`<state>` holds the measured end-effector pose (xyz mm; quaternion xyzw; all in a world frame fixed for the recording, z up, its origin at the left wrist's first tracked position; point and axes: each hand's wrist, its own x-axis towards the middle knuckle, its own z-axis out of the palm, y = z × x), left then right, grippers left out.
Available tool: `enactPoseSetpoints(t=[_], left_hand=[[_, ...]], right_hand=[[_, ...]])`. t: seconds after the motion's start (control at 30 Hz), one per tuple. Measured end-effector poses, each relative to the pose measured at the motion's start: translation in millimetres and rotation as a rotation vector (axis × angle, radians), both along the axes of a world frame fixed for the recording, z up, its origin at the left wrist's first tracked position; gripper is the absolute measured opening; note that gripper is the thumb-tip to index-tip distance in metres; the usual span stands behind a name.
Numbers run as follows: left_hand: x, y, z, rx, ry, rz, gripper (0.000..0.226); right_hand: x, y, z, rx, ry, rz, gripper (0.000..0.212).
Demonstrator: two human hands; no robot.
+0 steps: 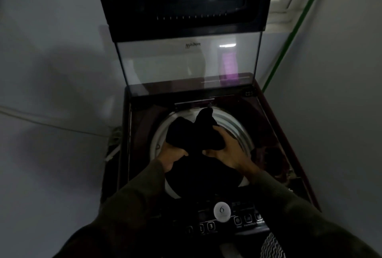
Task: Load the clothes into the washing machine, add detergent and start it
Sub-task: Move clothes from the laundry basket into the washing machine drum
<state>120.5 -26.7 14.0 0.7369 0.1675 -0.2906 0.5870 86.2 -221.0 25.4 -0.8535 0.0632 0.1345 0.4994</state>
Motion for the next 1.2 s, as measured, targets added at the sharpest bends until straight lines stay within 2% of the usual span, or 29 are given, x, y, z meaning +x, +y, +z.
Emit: enactPoseSetpoints(t=[0.1, 0.23, 0.3, 0.37, 0.47, 0.53, 0.6, 0.63, 0.73, 0.77, 1.0, 1.2], left_hand=[[5, -2, -14, 0.065, -0.099, -0.042, 0.070], [9, -14, -35, 0.110, -0.247, -0.181, 0.070], [18, -18, -78, 0.100, -0.243, -0.219, 0.077], [20, -22, -79, 0.086, -0.221, -0.245, 0.078], [18, -25, -82, 0.108, -0.212, -0.284, 0.067], [17, -25, -91, 0.100, -0.209, -0.233, 0.049], [17, -22, -104, 0.199, -0.283, -0.228, 0.034], [17, -20, -102, 0.288, -0.319, -0.292, 0.040], [12, -14, -102, 0.474, -0.376, -0.571, 0.079], [11, -13, -106, 0.519, -0.397, -0.617, 0.081], [5, -15, -111, 0.713, -0.489, -0.700, 0.069], [1, -16, -102, 0.815, -0.570, -0.773, 0.066]], right_hand=[[12, 3, -17, -0.056, 0.083, 0.025, 0.088], [20, 4, -33, -0.201, 0.160, 0.057, 0.075], [23, 7, -43, -0.229, 0.194, 0.052, 0.073], [26, 11, -53, -0.240, 0.237, 0.040, 0.063], [31, 14, -66, -0.238, 0.272, 0.025, 0.057], [32, 13, -71, -0.214, 0.281, 0.002, 0.056], [32, 12, -76, -0.213, 0.278, -0.008, 0.055], [32, 11, -78, -0.231, 0.260, -0.005, 0.053], [33, 14, -86, -0.274, 0.216, 0.005, 0.047], [33, 16, -89, -0.286, 0.209, 0.014, 0.047], [22, 33, -98, -0.379, 0.126, 0.120, 0.055], [8, 30, -88, -0.612, 0.122, 0.172, 0.063]])
